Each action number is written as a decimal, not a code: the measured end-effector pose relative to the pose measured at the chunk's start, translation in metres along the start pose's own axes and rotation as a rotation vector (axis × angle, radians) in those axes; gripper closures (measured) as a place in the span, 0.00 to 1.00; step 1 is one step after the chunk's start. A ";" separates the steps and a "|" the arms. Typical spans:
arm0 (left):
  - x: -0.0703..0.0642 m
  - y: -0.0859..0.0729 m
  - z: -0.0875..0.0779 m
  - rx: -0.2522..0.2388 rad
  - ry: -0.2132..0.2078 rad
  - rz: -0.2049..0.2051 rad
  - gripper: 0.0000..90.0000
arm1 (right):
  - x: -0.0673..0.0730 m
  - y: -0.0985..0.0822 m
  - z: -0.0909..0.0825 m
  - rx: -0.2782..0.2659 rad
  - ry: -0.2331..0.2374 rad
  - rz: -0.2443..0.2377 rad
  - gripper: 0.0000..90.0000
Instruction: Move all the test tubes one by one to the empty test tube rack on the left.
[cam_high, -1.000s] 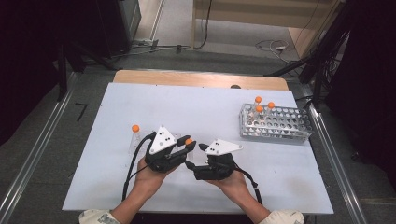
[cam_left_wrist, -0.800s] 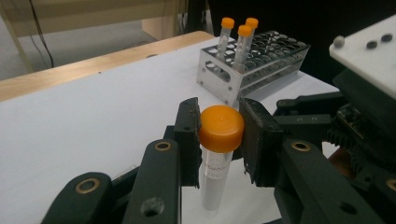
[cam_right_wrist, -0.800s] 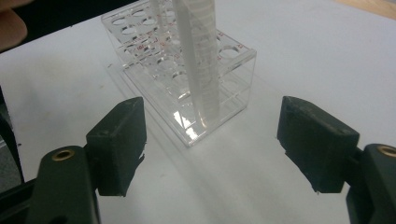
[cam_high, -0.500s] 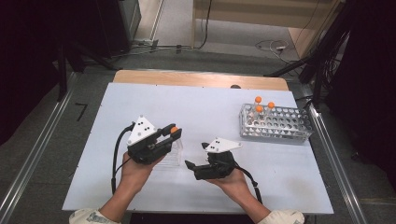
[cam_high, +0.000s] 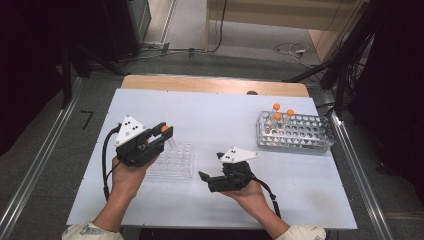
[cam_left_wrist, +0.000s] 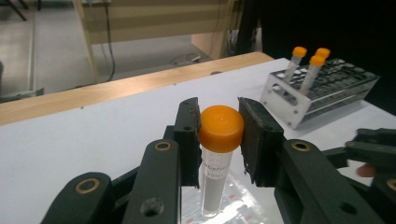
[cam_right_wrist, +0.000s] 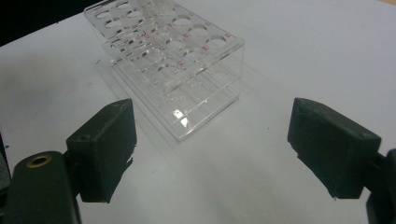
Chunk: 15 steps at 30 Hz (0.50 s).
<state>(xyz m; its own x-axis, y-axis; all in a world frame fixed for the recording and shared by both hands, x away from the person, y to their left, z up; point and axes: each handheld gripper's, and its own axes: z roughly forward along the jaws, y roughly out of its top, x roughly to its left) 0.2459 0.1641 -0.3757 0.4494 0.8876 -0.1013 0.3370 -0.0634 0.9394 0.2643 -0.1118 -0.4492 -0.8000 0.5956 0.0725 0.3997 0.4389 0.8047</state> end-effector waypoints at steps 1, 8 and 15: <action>0.003 0.000 0.000 0.000 0.007 -0.002 0.78 | 0.000 0.000 0.000 -0.001 -0.001 0.000 0.16; 0.015 -0.001 -0.003 -0.004 0.075 -0.001 0.78 | -0.001 -0.001 0.001 0.001 -0.002 0.006 0.16; 0.023 -0.005 -0.002 0.013 0.123 0.012 0.78 | -0.001 -0.001 0.001 0.005 -0.003 0.005 0.16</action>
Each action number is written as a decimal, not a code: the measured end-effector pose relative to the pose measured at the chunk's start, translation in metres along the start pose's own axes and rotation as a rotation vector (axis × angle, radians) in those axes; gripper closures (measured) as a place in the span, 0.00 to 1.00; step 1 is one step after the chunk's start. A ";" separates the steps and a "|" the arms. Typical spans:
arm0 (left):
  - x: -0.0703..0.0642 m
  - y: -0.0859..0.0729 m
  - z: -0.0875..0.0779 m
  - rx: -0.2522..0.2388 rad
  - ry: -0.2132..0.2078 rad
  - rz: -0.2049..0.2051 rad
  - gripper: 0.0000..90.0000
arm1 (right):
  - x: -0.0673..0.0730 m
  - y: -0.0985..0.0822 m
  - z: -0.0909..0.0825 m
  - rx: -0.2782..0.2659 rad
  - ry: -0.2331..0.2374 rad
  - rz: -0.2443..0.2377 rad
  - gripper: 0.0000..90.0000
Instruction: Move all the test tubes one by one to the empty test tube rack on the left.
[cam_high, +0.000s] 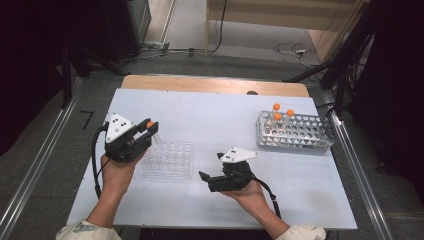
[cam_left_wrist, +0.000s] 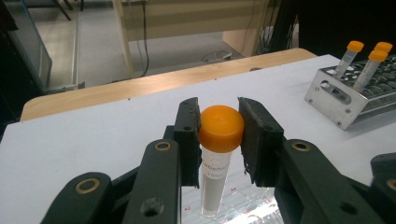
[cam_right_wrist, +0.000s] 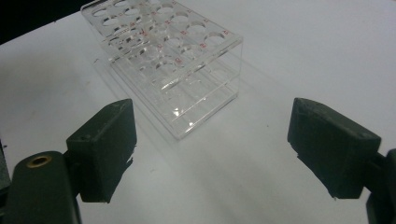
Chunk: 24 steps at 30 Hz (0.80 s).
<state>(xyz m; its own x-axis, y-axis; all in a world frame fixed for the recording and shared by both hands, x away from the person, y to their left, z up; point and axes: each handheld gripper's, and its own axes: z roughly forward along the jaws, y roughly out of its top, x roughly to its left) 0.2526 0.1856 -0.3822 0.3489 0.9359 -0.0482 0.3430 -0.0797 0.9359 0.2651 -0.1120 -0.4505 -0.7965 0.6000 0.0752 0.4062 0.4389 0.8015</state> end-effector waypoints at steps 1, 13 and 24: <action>0.000 -0.001 0.001 0.003 0.009 0.003 0.78 | 0.000 0.000 0.000 0.001 0.000 0.000 0.16; 0.003 -0.009 0.009 0.049 0.048 0.032 0.78 | 0.000 0.000 0.000 0.001 0.002 -0.001 0.16; 0.000 -0.025 0.023 0.136 0.058 0.051 0.78 | 0.000 0.000 -0.001 0.002 0.003 0.000 0.16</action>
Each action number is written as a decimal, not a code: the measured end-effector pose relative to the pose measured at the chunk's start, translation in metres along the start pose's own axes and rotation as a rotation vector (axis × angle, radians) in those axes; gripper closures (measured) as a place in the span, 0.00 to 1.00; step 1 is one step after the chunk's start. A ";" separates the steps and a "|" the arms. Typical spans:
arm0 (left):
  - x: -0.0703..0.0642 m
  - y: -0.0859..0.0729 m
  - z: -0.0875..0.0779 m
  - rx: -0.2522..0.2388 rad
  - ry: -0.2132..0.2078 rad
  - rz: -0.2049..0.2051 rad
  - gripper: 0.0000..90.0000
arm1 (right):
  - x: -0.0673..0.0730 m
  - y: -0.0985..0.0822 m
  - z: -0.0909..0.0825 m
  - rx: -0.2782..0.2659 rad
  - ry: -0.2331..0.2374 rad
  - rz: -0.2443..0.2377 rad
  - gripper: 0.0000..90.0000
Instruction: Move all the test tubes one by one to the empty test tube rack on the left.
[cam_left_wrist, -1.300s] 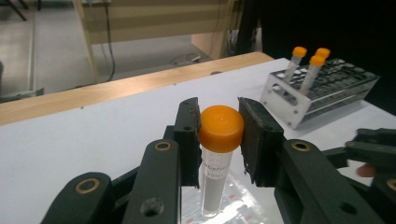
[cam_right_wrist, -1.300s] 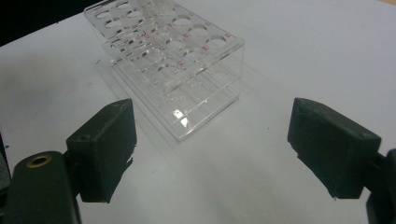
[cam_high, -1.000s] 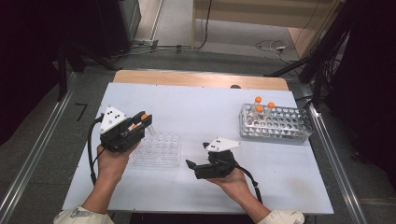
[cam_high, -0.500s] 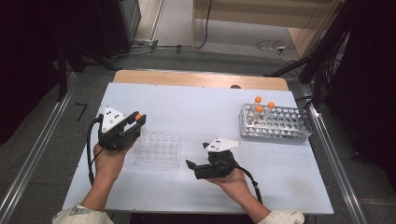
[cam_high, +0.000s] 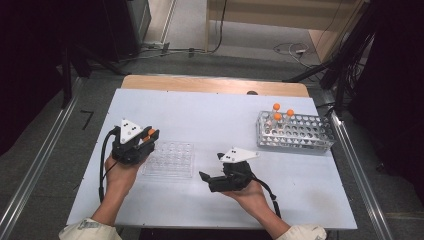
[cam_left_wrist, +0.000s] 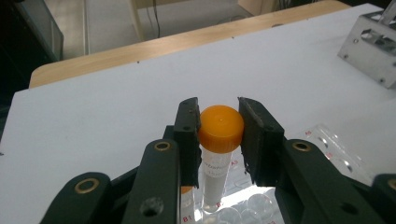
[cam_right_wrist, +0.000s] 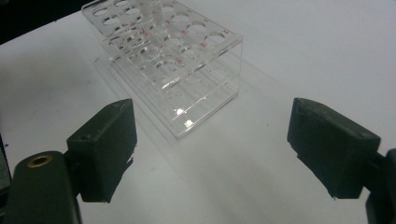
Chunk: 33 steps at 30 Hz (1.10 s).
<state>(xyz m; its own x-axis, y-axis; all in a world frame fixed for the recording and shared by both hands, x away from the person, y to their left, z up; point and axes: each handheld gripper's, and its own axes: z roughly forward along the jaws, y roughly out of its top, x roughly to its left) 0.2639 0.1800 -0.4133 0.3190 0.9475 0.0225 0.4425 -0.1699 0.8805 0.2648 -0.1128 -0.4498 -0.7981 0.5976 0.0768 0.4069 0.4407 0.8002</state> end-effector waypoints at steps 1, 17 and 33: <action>-0.001 -0.001 0.001 0.005 0.000 0.003 0.78 | 0.000 0.000 0.000 0.000 0.000 -0.001 0.16; 0.000 -0.001 -0.001 -0.003 -0.016 -0.012 0.68 | 0.000 0.000 0.000 0.000 -0.001 0.001 0.16; -0.003 0.002 0.001 0.003 -0.120 -0.062 0.27 | -0.007 0.001 -0.004 -0.013 -0.029 0.012 0.16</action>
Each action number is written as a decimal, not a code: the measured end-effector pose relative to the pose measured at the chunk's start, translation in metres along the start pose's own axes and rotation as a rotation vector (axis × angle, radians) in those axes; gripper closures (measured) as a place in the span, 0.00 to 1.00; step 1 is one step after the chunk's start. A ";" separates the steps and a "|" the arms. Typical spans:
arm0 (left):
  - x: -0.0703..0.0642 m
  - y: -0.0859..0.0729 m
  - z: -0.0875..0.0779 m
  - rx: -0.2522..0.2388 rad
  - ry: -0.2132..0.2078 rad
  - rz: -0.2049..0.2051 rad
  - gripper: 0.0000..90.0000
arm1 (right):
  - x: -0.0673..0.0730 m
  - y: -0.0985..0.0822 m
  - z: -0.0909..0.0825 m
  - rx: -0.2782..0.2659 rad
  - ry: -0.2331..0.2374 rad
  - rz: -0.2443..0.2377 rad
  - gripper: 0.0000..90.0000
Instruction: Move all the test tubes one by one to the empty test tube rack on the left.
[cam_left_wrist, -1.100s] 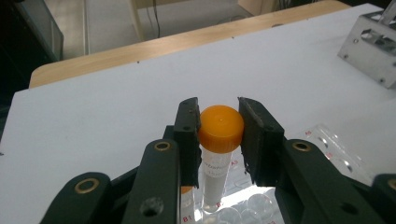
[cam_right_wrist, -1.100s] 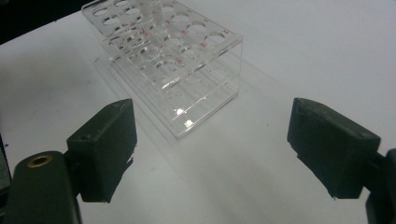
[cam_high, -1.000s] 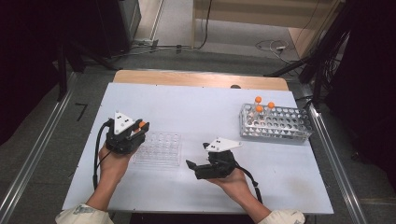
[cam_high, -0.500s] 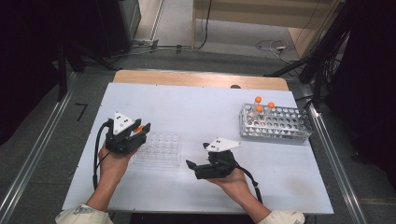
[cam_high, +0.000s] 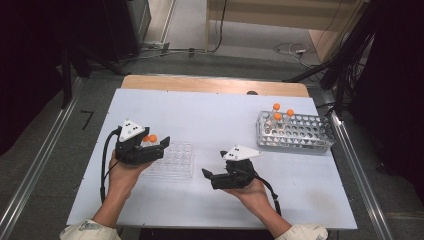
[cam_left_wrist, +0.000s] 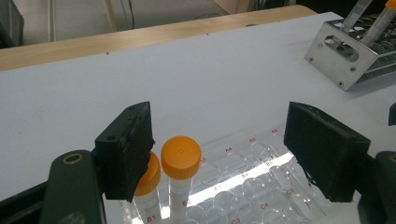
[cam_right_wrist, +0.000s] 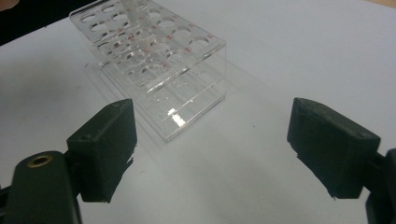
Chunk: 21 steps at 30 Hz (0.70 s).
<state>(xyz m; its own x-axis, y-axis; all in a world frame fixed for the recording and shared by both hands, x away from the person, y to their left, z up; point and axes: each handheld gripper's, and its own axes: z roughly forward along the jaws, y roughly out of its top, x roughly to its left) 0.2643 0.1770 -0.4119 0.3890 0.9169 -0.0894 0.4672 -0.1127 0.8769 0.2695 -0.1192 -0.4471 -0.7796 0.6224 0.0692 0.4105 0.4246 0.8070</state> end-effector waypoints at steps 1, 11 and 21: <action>-0.001 0.000 0.000 -0.004 -0.003 -0.001 0.27 | -0.001 0.000 -0.001 -0.001 -0.001 0.004 0.16; -0.004 0.001 -0.002 -0.022 -0.040 -0.006 0.23 | -0.018 0.004 -0.012 -0.035 -0.065 0.039 0.16; -0.006 0.001 -0.001 -0.022 -0.042 -0.005 0.21 | -0.040 0.007 -0.027 -0.067 -0.162 0.068 0.16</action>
<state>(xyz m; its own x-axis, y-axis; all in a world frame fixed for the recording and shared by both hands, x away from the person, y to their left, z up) 0.2618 0.1720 -0.4099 0.4197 0.9005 -0.1134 0.4522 -0.0991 0.8864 0.2905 -0.1591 -0.4283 -0.6626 0.7482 0.0337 0.4231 0.3368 0.8412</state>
